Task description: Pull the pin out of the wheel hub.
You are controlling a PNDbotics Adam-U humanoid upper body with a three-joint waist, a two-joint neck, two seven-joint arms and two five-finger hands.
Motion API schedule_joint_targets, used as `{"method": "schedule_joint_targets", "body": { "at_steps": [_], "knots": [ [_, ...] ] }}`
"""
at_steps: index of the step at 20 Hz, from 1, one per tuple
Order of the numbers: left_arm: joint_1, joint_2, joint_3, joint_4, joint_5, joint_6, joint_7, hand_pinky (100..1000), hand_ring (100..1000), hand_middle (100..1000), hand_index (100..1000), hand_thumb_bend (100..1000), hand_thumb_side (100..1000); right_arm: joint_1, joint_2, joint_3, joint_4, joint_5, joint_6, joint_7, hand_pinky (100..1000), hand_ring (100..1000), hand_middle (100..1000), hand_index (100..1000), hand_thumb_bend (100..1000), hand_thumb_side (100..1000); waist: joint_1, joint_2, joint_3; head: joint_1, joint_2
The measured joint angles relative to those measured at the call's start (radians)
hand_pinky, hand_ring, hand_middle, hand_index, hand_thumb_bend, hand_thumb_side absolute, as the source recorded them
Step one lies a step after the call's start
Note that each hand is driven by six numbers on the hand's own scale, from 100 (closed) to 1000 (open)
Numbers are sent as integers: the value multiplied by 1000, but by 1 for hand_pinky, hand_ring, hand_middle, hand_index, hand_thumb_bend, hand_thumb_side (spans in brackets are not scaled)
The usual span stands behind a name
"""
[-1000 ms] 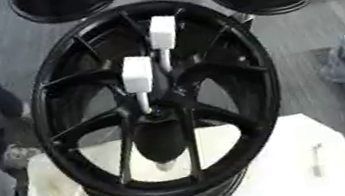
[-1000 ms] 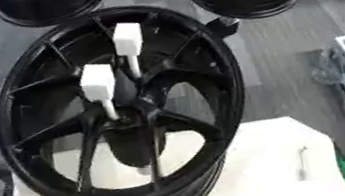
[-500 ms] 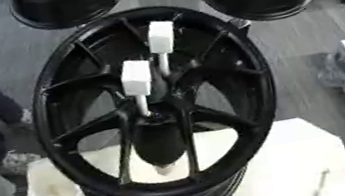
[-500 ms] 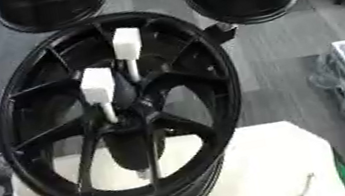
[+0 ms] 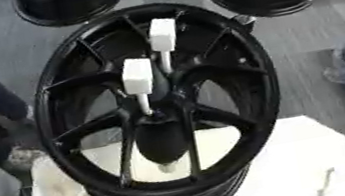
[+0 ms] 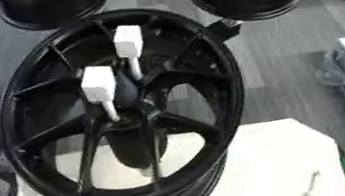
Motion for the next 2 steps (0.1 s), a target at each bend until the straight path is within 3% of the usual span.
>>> {"method": "schedule_joint_targets", "body": {
  "at_steps": [2],
  "knots": [
    [-1,0,-1,0,0,0,0,539,483,466,624,448,100,0,3,21,-20,14,24,-36,612,774,674,794,100,575,1,0,-3,0,0]
  ]
}}
